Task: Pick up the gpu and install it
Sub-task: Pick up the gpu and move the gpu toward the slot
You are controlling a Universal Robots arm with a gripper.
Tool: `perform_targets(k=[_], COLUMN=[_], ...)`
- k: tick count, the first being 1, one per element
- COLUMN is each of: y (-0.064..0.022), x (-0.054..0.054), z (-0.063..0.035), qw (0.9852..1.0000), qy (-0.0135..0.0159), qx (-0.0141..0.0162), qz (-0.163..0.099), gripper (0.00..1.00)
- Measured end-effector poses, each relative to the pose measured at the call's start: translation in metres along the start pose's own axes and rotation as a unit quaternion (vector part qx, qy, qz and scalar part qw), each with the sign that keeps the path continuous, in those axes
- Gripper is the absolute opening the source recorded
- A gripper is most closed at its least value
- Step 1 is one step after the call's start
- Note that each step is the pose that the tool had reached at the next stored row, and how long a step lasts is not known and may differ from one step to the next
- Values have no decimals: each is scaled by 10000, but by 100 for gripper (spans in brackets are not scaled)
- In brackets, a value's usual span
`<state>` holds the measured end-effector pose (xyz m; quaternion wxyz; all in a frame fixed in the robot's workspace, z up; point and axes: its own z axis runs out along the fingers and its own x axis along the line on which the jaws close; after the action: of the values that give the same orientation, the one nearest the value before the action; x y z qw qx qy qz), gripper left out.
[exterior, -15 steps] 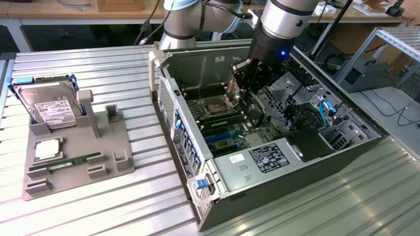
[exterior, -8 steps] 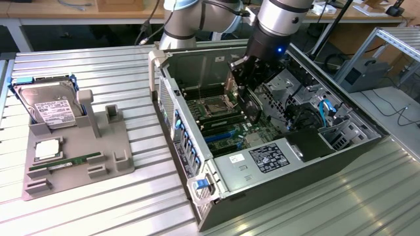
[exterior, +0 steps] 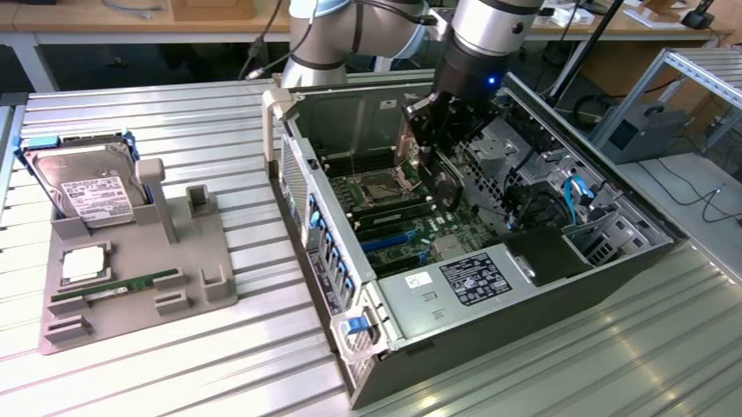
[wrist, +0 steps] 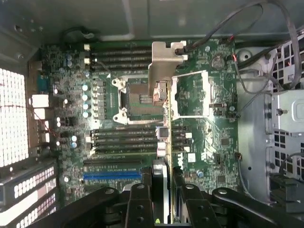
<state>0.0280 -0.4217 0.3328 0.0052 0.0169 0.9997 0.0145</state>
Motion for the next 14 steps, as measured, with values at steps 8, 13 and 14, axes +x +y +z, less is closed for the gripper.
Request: perform_targets(k=[8,13,14], y=[7,7,9], x=[-29,-270,-318], z=[4,15,18], qw=[9977,9972,9972], qy=[28,137,160], qx=[-678,-731,-731], qz=[-23,-12,-10], gripper=[28,28,28])
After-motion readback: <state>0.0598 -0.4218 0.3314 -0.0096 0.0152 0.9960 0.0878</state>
